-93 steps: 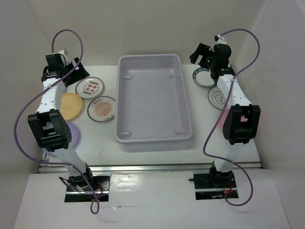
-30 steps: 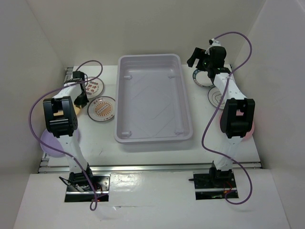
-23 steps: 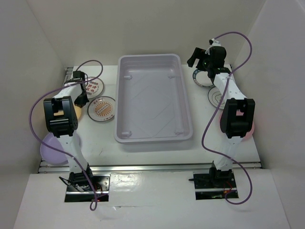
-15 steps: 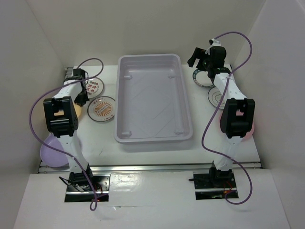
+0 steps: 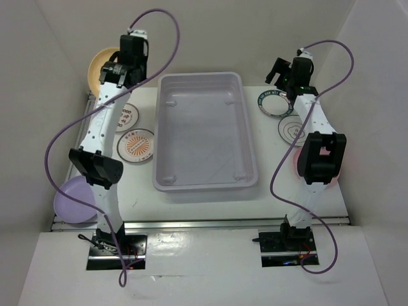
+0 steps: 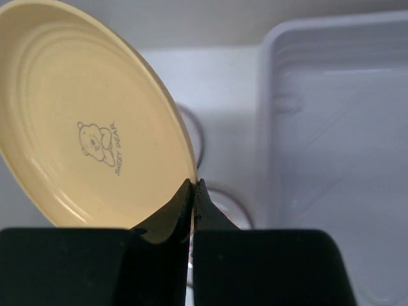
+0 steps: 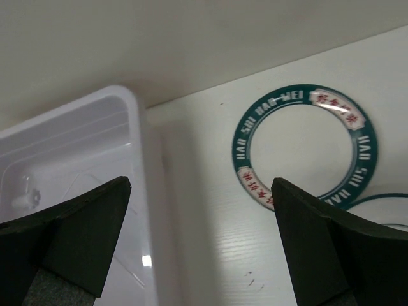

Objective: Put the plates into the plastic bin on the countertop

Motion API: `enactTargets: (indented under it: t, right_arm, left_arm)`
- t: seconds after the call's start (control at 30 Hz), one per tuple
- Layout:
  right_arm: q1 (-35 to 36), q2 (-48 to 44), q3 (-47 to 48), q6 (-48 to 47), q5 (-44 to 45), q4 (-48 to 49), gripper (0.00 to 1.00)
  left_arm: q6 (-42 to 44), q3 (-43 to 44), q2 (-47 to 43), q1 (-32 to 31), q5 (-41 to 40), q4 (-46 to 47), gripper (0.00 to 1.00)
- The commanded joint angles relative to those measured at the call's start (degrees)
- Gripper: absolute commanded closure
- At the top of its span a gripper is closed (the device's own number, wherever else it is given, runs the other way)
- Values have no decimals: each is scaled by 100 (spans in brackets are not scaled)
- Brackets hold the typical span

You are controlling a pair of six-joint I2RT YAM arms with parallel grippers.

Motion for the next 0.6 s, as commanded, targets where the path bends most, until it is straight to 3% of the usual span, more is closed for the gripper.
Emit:
enactTargets:
  t: [0.0, 0.17, 0.3, 0.57]
  right_arm:
    - [-367, 76, 102, 258, 319, -228, 0]
    - [-437, -152, -215, 259, 1047, -97, 0]
    - [-490, -205, -277, 259, 1635, -158, 0]
    - [-604, -205, -286, 259, 1602, -35, 0]
  left_arm:
    - [628, 519, 101, -686, -146, 109, 100]
    - [1288, 519, 549, -1592, -269, 1059, 100]
    - [1132, 519, 936, -1707, 686, 1395, 100]
    - [1219, 519, 1559, -2057, 1365, 2229, 100]
